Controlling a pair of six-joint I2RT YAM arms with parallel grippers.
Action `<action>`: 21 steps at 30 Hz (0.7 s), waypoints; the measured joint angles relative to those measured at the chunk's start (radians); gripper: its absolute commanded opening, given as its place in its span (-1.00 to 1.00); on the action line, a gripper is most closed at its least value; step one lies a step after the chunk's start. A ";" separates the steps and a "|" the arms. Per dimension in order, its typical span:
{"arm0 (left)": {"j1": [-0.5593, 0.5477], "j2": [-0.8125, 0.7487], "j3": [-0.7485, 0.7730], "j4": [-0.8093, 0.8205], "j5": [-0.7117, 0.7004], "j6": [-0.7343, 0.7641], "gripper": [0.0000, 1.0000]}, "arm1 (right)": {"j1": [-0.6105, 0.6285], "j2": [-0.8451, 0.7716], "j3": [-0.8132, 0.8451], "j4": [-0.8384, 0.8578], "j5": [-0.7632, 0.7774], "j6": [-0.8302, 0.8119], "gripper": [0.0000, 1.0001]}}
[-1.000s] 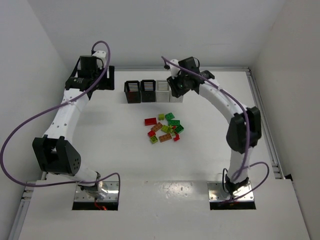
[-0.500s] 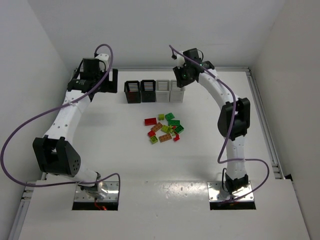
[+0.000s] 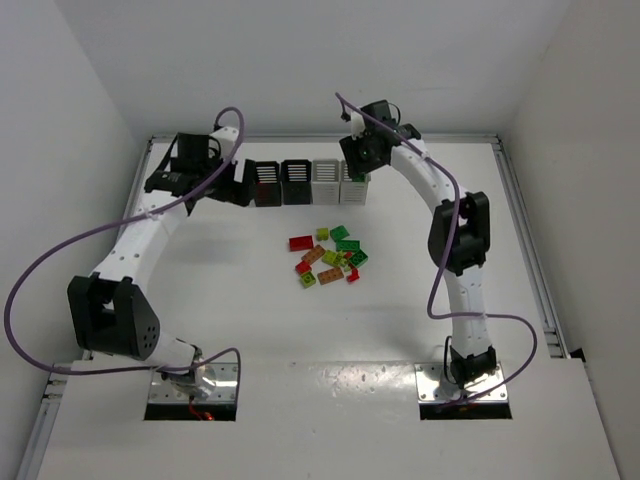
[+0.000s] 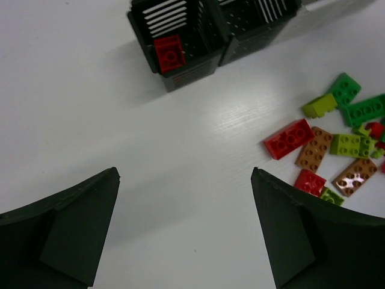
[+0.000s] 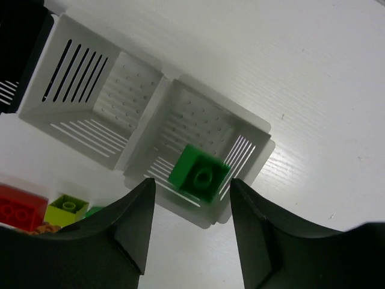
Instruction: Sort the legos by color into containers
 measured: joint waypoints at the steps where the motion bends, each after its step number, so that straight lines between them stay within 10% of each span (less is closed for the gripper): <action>1: -0.004 -0.007 -0.020 0.003 0.021 0.009 0.95 | 0.000 0.002 0.007 0.002 0.002 0.004 0.17; 11: -0.146 -0.024 -0.137 0.032 0.159 0.158 0.73 | 0.000 -0.053 -0.002 0.004 -0.029 0.030 0.27; 21: -0.288 0.164 -0.153 0.079 0.162 0.314 0.59 | -0.029 -0.535 -0.486 -0.001 -0.195 -0.004 0.27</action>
